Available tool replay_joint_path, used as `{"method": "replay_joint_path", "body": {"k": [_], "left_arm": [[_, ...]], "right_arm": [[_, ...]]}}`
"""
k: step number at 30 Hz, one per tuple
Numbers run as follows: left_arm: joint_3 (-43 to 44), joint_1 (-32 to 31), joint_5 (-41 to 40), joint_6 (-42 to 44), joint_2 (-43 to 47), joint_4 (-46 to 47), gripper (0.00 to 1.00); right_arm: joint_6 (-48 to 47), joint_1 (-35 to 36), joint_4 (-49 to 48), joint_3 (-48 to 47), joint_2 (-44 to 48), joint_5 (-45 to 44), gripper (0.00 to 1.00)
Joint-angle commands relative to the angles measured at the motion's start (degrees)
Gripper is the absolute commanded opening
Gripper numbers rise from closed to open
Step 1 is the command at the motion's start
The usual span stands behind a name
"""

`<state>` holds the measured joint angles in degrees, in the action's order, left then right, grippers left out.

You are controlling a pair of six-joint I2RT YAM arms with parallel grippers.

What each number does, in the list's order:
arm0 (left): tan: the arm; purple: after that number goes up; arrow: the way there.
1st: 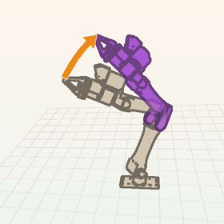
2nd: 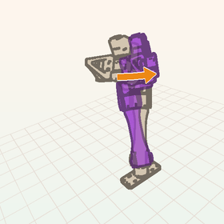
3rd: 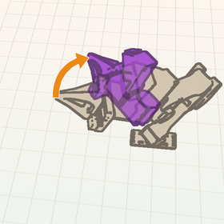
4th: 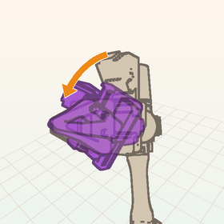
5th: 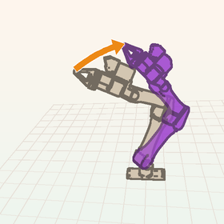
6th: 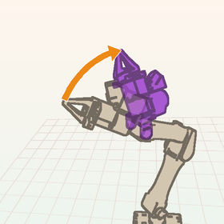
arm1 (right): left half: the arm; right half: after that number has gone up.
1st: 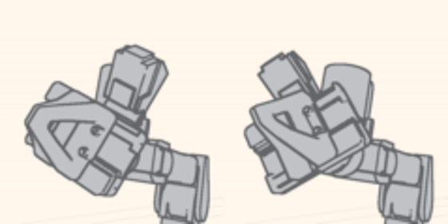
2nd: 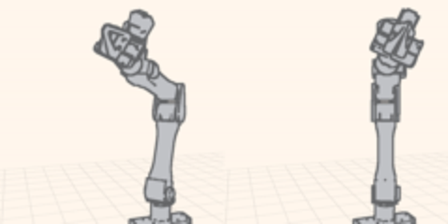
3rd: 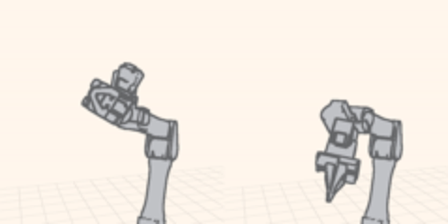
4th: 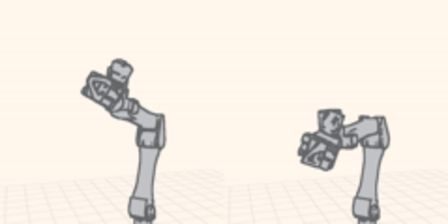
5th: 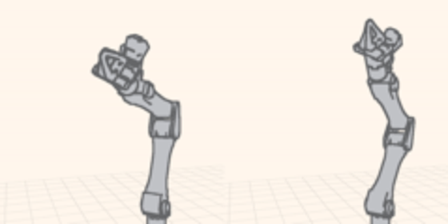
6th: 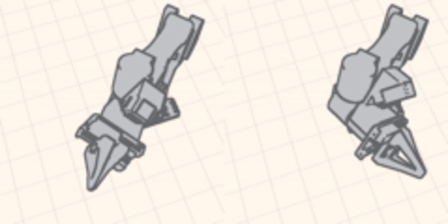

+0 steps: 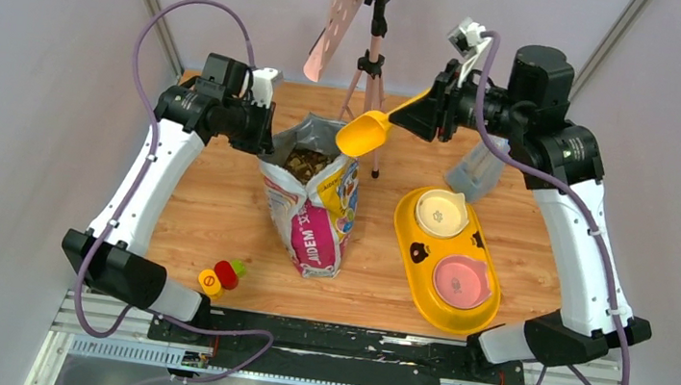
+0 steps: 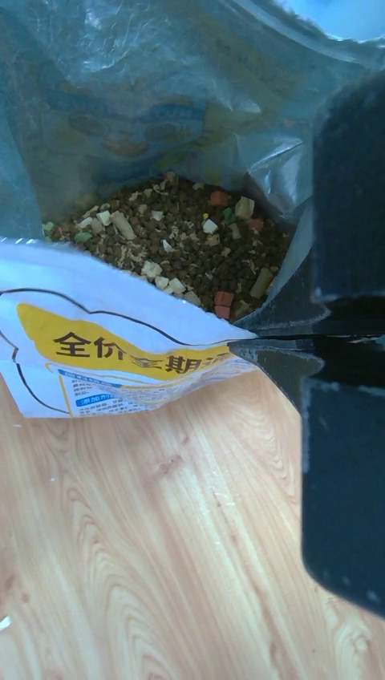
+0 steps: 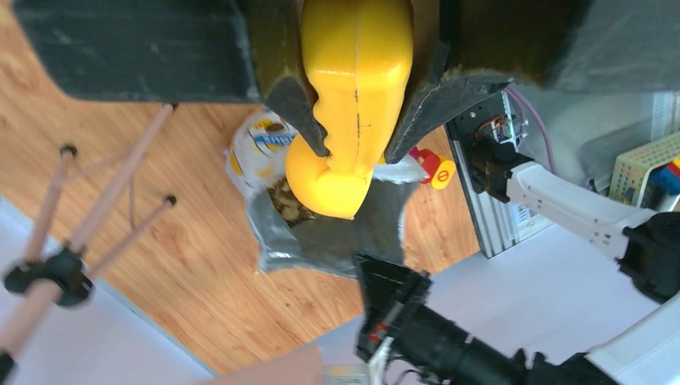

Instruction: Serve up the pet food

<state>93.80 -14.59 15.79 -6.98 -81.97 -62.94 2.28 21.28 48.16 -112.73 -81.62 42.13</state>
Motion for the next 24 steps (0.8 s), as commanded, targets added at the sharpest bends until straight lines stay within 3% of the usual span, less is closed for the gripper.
{"method": "replay_joint_path", "body": {"k": [1, 12, 18, 24], "left_arm": [[8.91, 0.44, 3.75, 4.41, 4.22, 8.83, 0.0], [11.34, -3.3, 21.04, 3.58, 9.41, 13.81, 0.0], [8.29, -7.72, 21.86, 1.38, 11.63, 15.73, 0.0], [4.24, -9.71, 19.07, -1.53, 15.0, 16.92, 0.0]], "right_arm": [[-2.76, 5.61, -0.49, -6.02, -2.08, -4.87, 0.0], [-3.87, 17.75, -5.65, 1.88, -2.67, -22.57, 0.0], [-5.35, 18.45, -10.13, 12.36, -1.95, -28.65, 0.0], [-1.75, 18.44, -9.3, 16.88, -3.43, -33.1, 0.0]]}}
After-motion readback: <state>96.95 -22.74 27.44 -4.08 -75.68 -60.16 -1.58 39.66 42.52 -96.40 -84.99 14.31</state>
